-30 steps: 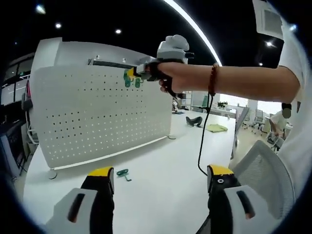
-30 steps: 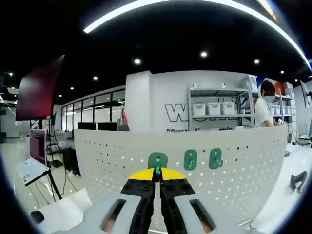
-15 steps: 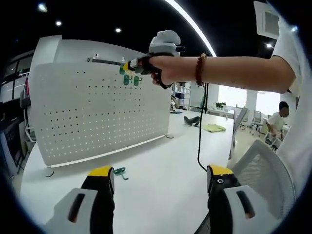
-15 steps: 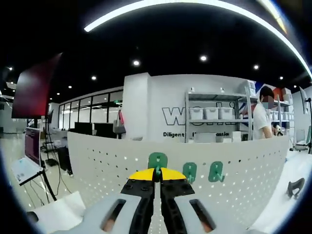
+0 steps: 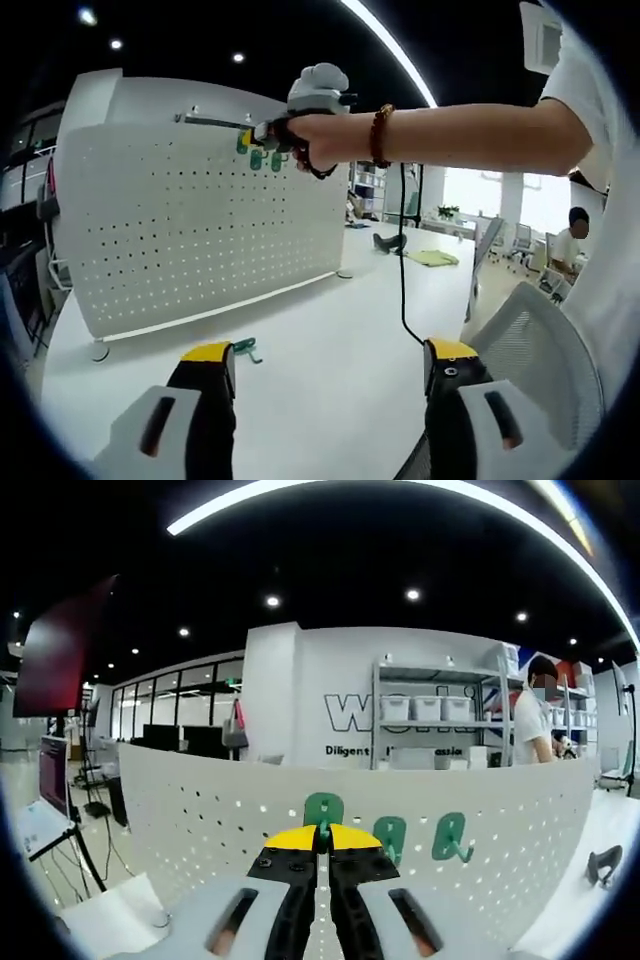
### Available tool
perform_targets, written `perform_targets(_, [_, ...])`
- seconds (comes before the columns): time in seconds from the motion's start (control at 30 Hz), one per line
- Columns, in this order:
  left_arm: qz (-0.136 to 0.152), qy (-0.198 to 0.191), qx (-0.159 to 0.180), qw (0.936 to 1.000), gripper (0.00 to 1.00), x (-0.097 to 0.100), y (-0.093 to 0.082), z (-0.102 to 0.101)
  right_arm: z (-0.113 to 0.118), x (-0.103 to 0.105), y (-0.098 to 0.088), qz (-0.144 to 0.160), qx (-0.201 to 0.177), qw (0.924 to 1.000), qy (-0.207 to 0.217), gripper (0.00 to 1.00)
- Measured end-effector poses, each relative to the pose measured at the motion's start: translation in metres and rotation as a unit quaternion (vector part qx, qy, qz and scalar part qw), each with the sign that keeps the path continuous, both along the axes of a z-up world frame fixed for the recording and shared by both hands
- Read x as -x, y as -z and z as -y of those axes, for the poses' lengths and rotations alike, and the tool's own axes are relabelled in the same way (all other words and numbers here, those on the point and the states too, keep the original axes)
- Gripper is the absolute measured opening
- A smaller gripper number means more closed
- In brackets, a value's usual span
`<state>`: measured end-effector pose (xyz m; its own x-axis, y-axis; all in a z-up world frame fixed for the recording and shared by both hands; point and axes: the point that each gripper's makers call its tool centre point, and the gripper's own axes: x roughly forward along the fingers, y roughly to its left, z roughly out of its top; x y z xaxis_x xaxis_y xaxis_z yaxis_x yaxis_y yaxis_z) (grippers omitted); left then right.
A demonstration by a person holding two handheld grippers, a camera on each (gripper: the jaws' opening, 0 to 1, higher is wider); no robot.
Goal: Insert the hook assembly into the mounting plate slot until the hook locks in place.
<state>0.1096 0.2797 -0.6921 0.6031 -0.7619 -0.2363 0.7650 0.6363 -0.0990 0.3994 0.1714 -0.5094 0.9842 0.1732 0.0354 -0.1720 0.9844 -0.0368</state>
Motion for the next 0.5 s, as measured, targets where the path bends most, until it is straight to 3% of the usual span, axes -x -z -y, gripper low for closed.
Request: perform_targets(0.5, [-0.004,0.013,-0.004,0.9999,0.78,0.001,0.002,0.002,-0.001,-0.017,0.009,-0.008,0.012,0.9999,0.003,0.01])
